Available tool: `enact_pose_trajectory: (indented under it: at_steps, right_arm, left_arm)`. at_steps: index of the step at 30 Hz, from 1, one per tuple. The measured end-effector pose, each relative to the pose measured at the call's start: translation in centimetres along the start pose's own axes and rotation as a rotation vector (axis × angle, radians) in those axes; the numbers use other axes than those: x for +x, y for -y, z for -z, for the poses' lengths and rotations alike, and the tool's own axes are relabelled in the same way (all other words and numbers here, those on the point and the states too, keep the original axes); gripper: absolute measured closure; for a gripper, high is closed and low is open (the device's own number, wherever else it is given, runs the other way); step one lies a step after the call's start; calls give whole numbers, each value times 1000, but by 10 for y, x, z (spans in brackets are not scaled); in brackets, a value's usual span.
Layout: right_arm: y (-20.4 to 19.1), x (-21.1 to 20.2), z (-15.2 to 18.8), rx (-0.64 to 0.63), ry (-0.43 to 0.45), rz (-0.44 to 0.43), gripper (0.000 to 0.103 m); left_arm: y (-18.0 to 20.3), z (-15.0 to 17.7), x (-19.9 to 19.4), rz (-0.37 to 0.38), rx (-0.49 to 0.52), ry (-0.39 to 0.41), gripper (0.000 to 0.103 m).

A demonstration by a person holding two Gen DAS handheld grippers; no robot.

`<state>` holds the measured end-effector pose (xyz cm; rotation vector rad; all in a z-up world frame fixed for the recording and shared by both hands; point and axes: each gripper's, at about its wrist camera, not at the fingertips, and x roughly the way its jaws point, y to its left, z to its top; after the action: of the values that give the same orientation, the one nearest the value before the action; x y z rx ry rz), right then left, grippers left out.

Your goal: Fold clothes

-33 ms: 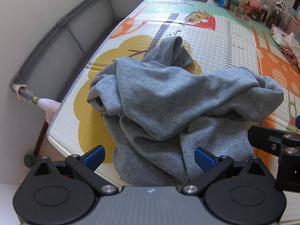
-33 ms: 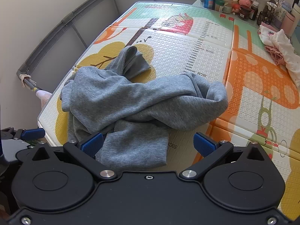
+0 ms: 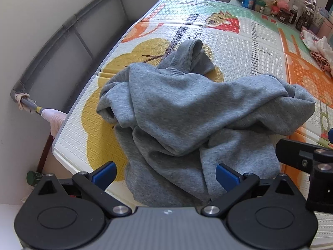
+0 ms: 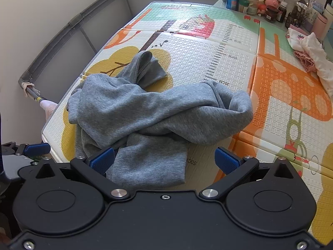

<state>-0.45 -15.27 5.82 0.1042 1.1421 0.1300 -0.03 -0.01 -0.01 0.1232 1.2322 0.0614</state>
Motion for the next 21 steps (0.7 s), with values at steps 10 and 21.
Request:
enact_pose_trajectory:
  at_steps: [10,21]
  right_arm:
    - [-2,0,-1,1,4,-4,0]
    - [-1,2,-2,4,-3,0,0]
  left_arm:
    - [-4,0,-1,-2,-8,16,0]
    - [-7,-6,-2,-2,-14,2,0]
